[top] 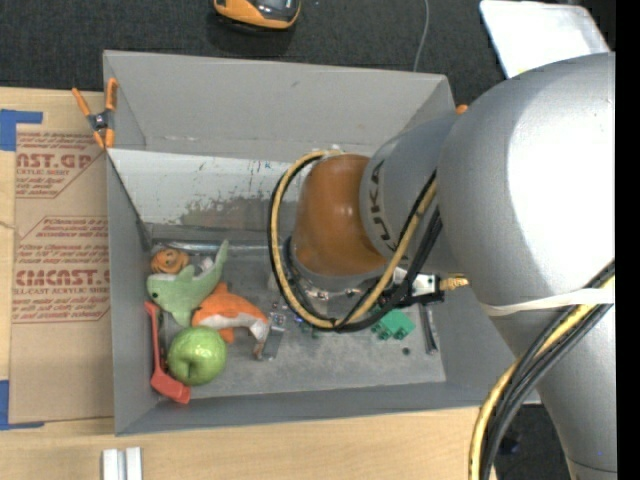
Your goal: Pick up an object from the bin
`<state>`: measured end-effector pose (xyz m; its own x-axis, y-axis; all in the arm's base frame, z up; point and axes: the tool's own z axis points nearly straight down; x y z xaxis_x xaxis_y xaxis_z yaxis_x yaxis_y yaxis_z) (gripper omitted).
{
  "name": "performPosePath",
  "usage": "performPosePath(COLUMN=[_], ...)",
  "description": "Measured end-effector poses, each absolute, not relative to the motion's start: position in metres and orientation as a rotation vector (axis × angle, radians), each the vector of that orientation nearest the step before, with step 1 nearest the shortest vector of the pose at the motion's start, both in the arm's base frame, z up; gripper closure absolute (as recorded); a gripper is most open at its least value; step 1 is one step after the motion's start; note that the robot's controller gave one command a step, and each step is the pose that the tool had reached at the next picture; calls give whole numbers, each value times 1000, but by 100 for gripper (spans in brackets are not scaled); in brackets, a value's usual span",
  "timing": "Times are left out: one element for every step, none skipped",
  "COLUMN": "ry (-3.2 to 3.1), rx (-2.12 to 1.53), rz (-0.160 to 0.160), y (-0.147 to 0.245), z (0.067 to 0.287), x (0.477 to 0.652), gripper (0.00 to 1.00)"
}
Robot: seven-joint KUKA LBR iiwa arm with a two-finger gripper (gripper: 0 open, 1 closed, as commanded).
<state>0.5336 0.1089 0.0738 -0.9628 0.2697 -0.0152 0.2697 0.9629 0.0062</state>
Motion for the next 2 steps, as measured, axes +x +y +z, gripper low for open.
performPosePath(ry=[3073, 3106], rx=[582, 327], rz=[7, 4], y=[151, 174], z=[73, 72], x=[555, 541], gripper=[0, 100])
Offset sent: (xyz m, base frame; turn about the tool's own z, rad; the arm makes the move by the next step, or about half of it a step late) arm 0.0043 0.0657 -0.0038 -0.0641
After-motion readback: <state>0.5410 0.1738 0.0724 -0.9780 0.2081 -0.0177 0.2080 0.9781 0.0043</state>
